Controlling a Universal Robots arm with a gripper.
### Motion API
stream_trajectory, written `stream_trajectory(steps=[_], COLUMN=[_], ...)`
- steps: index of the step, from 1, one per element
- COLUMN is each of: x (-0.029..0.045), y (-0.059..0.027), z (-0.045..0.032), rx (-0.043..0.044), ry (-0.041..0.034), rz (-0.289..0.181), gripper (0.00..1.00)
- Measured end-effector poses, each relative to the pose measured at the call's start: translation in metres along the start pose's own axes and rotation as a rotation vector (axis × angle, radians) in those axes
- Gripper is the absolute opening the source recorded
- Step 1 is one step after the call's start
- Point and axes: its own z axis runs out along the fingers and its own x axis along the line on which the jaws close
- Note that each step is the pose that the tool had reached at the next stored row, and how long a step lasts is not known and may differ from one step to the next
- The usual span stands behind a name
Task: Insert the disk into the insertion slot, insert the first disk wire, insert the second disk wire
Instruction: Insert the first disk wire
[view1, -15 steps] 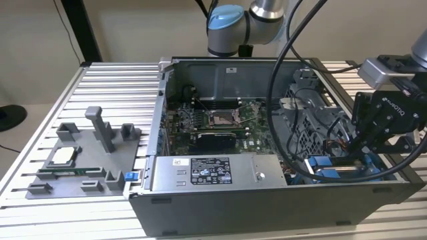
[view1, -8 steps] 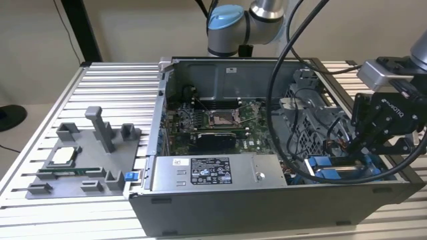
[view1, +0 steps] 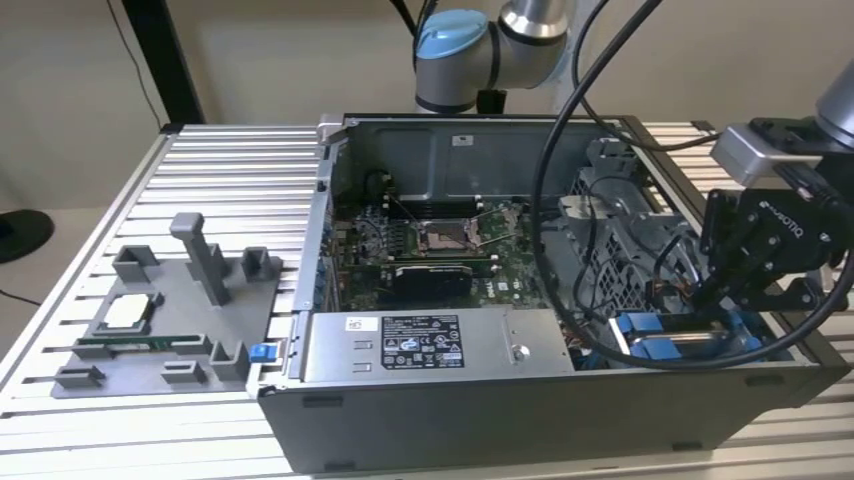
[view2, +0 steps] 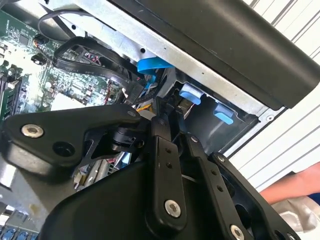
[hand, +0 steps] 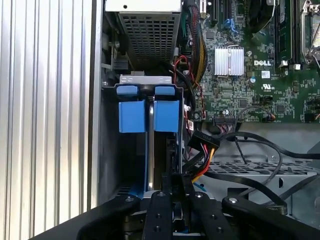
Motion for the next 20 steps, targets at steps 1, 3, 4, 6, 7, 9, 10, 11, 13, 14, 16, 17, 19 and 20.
stream_trajectory(steps=[1, 3, 4, 6, 7, 9, 10, 11, 13, 14, 16, 17, 19, 20], x=[0.0000, 0.0000, 0.0000, 0.0000, -0.0001, 0.0000, 0.0000, 0.0000, 0.0000, 0.0000, 0.0000, -0.0001, -0.0001, -0.0001], y=[-0.0001, -0.0001, -0.0001, -0.0001, -0.0001, -0.0001, -0.0001, 0.0000, 0.0001, 0.0003, 0.0008, 0.0011, 0.0014, 0.0016], z=[0.0006, 0.0011, 0.0012, 0.0013, 0.0018, 0.0020, 0.0016, 0.0009, -0.0008, -0.0028, -0.0070, -0.0091, -0.0122, -0.0139], rx=[0.0000, -0.0001, -0.0001, -0.0001, -0.0004, -0.0003, -0.0002, -0.0001, -0.0002, -0.0001, -0.0001, -0.0001, -0.0002, -0.0001], ry=[-0.0002, -0.0010, -0.0013, -0.0014, -0.0027, -0.0027, -0.0020, -0.0015, -0.0015, -0.0014, -0.0015, -0.0013, -0.0014, -0.0013], rz=[0.000, 0.000, 0.000, 0.000, 0.000, 0.001, 0.001, 0.001, 0.001, 0.001, 0.000, 0.001, 0.001, 0.001], gripper=[0.00, 0.00, 0.00, 0.00, 1.00, 1.00, 1.00, 1.00, 1.00, 1.00, 1.00, 1.00, 1.00, 1.00])
